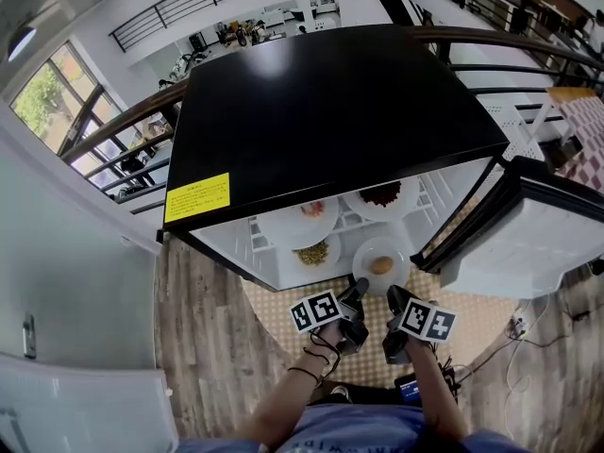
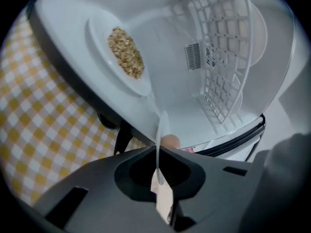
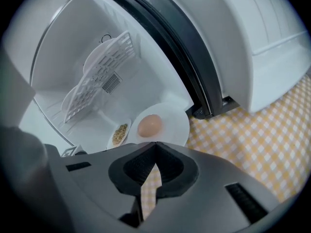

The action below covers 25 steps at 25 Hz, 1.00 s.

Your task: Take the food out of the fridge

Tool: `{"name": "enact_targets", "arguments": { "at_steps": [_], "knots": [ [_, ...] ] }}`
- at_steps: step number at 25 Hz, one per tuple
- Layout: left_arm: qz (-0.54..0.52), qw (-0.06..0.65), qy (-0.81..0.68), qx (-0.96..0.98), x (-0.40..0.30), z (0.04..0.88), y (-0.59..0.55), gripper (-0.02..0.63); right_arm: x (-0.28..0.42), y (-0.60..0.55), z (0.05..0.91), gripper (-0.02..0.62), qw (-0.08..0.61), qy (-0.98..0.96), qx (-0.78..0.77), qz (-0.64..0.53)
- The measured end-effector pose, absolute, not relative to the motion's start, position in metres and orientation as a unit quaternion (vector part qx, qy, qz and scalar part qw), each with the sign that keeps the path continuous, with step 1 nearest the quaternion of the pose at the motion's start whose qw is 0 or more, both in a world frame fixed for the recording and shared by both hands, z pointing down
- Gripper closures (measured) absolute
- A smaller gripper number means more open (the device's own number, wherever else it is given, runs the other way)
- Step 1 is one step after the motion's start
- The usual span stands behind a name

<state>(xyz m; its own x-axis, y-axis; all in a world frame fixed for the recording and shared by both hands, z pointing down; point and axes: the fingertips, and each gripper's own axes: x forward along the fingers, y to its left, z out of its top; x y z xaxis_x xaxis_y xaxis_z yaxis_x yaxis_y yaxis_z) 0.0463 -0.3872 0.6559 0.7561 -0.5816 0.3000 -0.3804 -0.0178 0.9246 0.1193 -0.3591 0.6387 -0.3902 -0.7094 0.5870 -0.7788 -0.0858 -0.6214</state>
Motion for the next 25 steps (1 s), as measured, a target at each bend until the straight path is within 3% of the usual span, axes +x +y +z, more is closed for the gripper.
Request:
{"name": "enact_targets", "arguments": {
  "at_steps": [3,25],
  "knots": [
    [-0.124,0.645,-0.334,0.676,0.045,0.655,-0.383,0.584,0.127,-0.352,0.637,0.580,0.030,-0.672,0.555,0.490],
    [-0.165,0.646,-0.308,0.679,0.009,0.603,-0.317,0.584,0.130,-0.296,0.597,0.580,0.017,-0.691,0.553,0.465]
  ]
}}
